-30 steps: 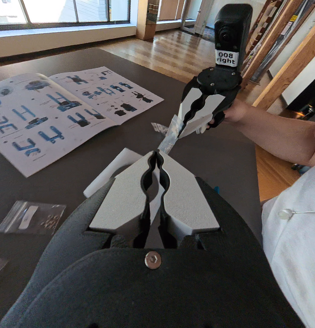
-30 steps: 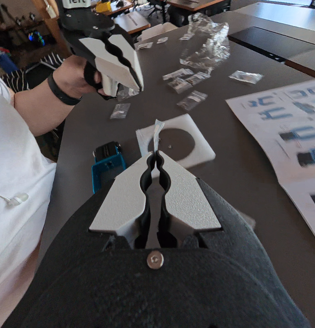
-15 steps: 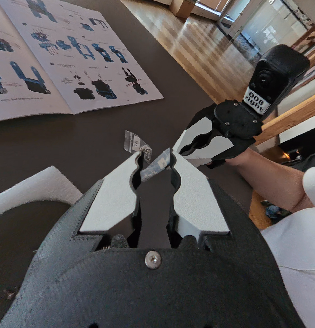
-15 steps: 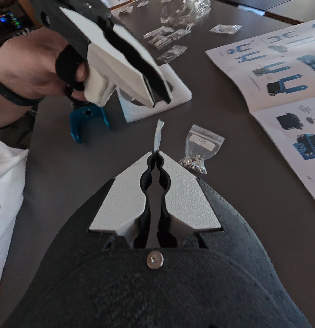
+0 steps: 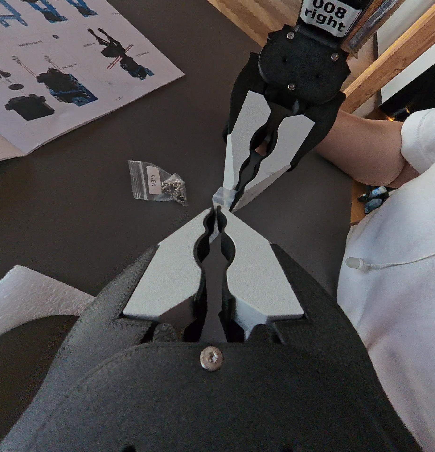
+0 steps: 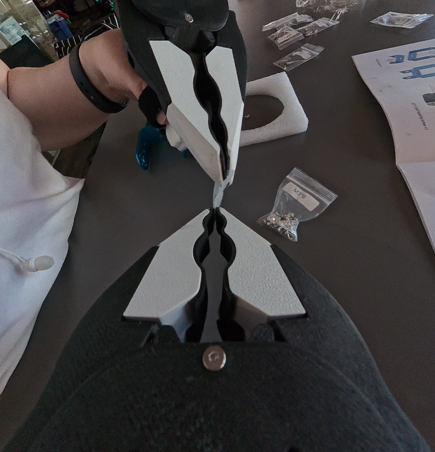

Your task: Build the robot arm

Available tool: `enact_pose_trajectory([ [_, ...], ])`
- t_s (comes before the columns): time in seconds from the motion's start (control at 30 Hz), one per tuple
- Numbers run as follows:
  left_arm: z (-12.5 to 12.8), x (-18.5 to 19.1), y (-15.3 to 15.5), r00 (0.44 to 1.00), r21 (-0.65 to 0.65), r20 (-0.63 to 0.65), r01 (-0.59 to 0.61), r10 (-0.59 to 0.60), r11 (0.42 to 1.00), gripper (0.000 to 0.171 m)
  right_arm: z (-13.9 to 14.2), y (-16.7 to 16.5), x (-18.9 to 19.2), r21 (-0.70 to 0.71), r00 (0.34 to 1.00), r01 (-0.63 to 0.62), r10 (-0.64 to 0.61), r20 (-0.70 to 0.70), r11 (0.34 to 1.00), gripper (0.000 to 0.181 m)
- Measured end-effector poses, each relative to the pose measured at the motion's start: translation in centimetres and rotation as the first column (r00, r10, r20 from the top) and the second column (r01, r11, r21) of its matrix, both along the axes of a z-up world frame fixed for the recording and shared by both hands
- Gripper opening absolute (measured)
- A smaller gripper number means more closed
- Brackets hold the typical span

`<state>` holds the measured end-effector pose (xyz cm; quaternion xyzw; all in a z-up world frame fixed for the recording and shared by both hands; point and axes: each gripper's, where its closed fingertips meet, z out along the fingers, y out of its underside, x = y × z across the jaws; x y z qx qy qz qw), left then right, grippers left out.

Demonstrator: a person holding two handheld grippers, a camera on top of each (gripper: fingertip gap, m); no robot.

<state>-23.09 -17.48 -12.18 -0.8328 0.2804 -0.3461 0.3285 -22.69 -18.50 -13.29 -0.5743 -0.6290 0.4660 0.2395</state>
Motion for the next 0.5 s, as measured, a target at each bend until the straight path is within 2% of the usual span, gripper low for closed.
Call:
enact_pose_trajectory([
  [0.2, 0.5, 0.0, -0.5, 0.992, -0.068, 0.121, -0.027, 0.035, 0.997, 0.0, 0.6, -0.1, 0.3, -0.067, 0.999, -0.023, 0.021, -0.03, 0.998, 0.007],
  [0.3, 0.2, -0.3, -1.1, 0.994, -0.072, 0.106, -0.032, 0.04, 0.997, 0.0, 1.3, 0.2, 0.5, -0.131, 0.998, -0.019, 0.011, -0.063, 0.991, 0.02],
  [0.5, 0.3, 0.4, -2.1, 0.993, -0.082, 0.115, 0.02, -0.011, 0.996, 0.0, 1.5, 0.1, 0.6, -0.199, 0.997, -0.043, 0.031, -0.065, 0.979, 0.016],
])
